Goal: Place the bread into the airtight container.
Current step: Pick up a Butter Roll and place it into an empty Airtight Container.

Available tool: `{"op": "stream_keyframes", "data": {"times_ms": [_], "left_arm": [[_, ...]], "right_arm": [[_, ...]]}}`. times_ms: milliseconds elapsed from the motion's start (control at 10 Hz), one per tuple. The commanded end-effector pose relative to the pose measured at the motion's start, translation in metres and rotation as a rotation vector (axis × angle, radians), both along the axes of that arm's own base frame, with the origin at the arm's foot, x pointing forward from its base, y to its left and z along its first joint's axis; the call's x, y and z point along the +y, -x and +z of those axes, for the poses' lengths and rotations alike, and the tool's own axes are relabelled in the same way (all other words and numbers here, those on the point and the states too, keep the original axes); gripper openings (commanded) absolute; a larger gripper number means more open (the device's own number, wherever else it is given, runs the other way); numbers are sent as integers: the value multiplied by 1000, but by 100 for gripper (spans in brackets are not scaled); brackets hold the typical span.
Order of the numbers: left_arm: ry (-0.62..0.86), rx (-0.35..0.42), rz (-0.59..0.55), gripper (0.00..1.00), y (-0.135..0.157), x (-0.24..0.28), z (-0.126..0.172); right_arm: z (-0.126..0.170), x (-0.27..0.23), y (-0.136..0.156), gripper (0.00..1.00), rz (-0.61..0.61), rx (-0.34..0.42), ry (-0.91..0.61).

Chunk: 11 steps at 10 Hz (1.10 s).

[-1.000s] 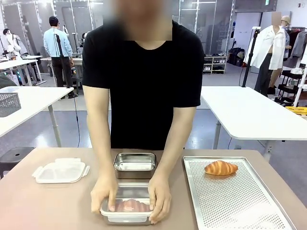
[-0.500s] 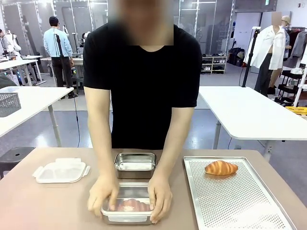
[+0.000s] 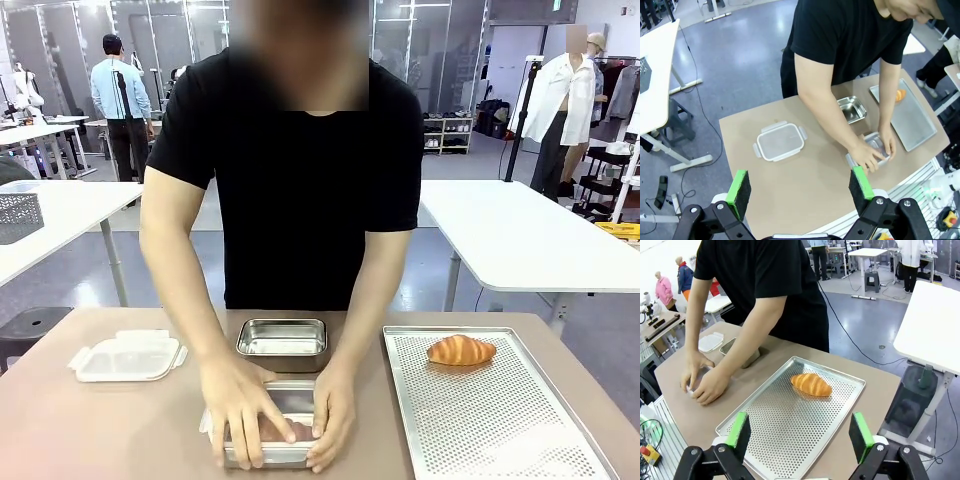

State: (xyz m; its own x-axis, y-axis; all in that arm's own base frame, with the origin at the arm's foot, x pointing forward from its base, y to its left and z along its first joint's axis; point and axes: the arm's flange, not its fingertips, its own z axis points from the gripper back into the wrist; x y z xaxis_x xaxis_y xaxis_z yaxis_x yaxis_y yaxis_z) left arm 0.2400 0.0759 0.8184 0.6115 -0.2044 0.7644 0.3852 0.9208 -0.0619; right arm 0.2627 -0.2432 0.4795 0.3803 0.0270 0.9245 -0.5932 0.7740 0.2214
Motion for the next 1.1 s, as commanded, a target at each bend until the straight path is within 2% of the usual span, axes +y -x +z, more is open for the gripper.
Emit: {"op": "stream_keyframes", "data": {"times_ms": [0, 1000], "left_arm": [[1, -4, -7, 100, 1, -1, 2], [1, -4, -7, 100, 1, -1, 2]], "right_arm": [[-1, -1, -1, 100, 6, -20, 11], [-1, -1, -1, 100, 6, -20, 11]]}}
